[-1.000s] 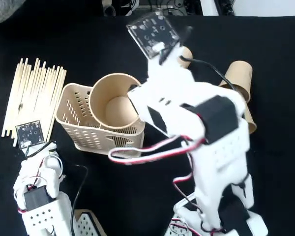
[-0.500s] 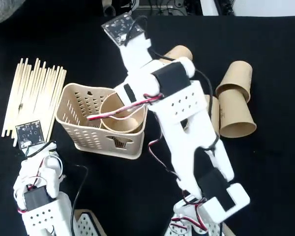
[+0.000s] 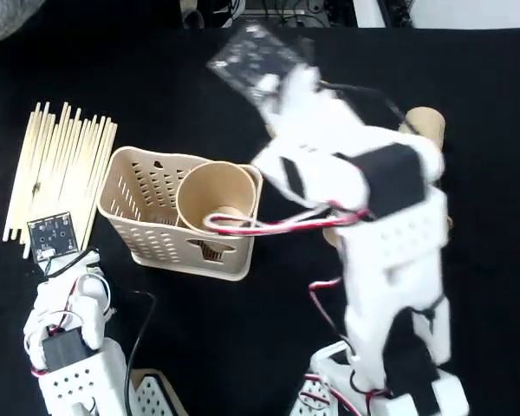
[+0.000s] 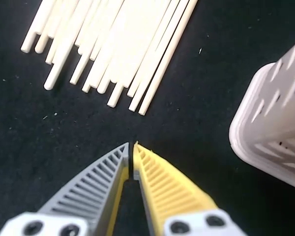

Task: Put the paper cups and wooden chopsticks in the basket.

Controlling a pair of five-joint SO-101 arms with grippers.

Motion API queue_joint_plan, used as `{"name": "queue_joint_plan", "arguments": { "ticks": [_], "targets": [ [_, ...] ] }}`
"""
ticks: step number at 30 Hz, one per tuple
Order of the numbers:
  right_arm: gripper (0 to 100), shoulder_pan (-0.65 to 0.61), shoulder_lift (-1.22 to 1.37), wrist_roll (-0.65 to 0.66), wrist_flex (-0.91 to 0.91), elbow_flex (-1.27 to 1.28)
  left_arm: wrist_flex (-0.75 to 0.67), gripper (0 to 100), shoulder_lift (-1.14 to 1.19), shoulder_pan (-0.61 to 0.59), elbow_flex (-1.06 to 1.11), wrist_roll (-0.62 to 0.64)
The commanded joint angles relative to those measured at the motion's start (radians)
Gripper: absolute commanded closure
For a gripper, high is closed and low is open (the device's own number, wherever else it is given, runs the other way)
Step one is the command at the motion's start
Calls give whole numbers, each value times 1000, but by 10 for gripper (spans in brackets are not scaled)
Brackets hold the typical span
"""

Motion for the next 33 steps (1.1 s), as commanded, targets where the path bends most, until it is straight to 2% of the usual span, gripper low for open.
{"name": "queue_joint_plan", "arguments": {
  "ticks": [1,7,16,24,31,33],
  "targets": [
    [645,89,-16,49,-72,110,-5,967,-8,-2,19,-11],
    [645,216,51,149,-477,455,-5,967,-8,-2,19,-11],
    [642,203,166,249,-984,788,-5,967,-8,-2,19,-11],
    [645,218,458,242,-1154,691,-6,967,-8,-2,18,-11],
    [646,261,674,241,-1378,550,-6,967,-8,-2,18,-11],
    [676,261,723,241,-1399,521,-6,967,-8,-2,18,-11]
  ]
}}
